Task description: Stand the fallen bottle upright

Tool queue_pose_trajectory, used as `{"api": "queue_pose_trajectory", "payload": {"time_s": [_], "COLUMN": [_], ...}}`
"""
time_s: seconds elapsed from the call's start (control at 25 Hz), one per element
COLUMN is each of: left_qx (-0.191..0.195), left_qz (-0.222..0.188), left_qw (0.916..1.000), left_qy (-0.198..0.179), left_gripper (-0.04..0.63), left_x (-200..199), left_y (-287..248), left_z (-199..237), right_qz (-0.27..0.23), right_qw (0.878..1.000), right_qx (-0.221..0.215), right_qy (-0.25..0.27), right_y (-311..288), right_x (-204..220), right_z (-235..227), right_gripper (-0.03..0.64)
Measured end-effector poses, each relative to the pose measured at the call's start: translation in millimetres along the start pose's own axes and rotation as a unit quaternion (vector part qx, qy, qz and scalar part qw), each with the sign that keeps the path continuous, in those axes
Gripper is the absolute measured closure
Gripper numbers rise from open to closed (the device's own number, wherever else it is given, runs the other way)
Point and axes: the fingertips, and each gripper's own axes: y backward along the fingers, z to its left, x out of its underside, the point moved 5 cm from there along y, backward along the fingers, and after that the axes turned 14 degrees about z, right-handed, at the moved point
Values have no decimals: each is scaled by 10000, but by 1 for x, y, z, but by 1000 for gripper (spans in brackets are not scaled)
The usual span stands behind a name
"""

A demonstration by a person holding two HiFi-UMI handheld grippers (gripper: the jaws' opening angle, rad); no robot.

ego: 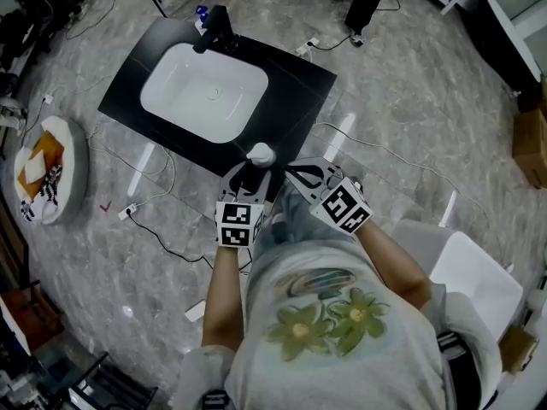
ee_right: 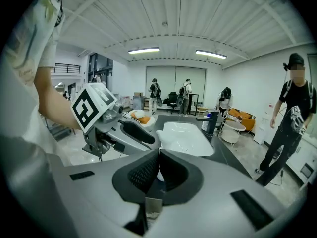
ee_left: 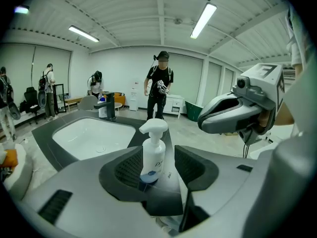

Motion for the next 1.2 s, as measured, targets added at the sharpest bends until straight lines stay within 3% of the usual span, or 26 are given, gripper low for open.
{"api": "queue_pose_trajectory", "payload": {"time_s": [0.56,1.2], "left_qx": [-274,-95], "left_qz": [-755,-838], "left_qw": [9968,9964], "left_qy": [27,-24], "left_gripper": [572,577], "left_x": [-5,5], "left_y": [57,81], "left_z": [-23,-32], "right_qz": [-362,-634], "right_qw": [9979,9929], "right_qx": [-96,-386], "right_qy": [-529,-930], "right_y": [26,29], "right_x": [1,-6], "right_z": [26,52], "right_gripper": [575,575]}}
